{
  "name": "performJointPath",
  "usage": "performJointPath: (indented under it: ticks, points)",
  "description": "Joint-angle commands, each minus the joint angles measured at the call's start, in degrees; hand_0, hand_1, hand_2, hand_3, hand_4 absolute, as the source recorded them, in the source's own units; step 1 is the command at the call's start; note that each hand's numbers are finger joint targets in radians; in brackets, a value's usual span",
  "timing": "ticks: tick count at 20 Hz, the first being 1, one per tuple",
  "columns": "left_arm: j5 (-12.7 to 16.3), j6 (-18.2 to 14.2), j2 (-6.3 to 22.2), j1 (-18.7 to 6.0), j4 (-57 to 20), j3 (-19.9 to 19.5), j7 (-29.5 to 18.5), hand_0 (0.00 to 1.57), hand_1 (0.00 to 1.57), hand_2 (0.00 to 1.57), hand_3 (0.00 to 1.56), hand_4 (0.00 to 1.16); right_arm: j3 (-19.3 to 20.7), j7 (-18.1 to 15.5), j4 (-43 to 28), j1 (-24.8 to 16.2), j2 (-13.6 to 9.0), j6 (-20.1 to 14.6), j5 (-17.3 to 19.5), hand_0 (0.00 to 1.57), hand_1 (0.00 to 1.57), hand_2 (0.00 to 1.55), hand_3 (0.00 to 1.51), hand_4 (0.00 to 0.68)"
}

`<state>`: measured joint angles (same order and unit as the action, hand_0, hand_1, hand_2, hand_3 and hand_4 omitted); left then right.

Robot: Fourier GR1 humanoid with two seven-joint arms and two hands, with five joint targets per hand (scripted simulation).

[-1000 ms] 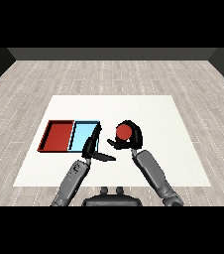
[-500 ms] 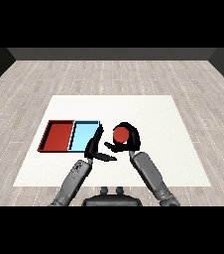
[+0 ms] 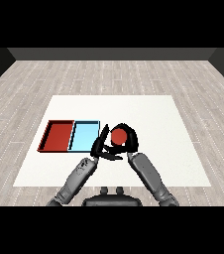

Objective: Pick the red can and put it in the red box

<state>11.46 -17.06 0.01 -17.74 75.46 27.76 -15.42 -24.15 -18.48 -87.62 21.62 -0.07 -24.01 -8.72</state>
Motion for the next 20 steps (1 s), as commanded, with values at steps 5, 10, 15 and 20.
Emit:
performJointPath:
  ticks: [5, 10, 15, 20]
  points:
    - [0.9, 2.5, 0.0, -2.8, -2.9, -2.0, -0.1, 0.0, 0.0, 0.0, 0.0, 0.0, -5.4, 0.5, -3.5, -1.6, 0.1, -3.8, -2.1, 1.51, 1.51, 1.45, 1.41, 0.654]
    - [4.0, 3.1, 0.0, -3.9, -4.4, -1.8, -0.6, 0.0, 0.0, 0.0, 0.0, 0.0, -4.9, 2.3, -5.3, 0.0, 0.1, -4.2, -3.6, 1.51, 1.51, 1.46, 1.42, 0.656]
    - [3.6, 1.2, 0.0, -1.2, 0.5, 2.9, -0.2, 0.0, 0.0, 0.0, 0.0, 0.0, -5.5, -5.5, 5.1, 4.7, 0.1, -3.8, -7.4, 1.52, 1.52, 1.46, 1.4, 0.648]
    - [3.7, -9.6, 0.0, -1.6, -2.7, 3.7, -1.8, 0.0, 0.0, 0.0, 0.0, 0.82, -6.2, -3.9, 4.5, 3.4, 0.1, -5.0, -5.5, 1.53, 1.53, 1.47, 1.41, 0.649]
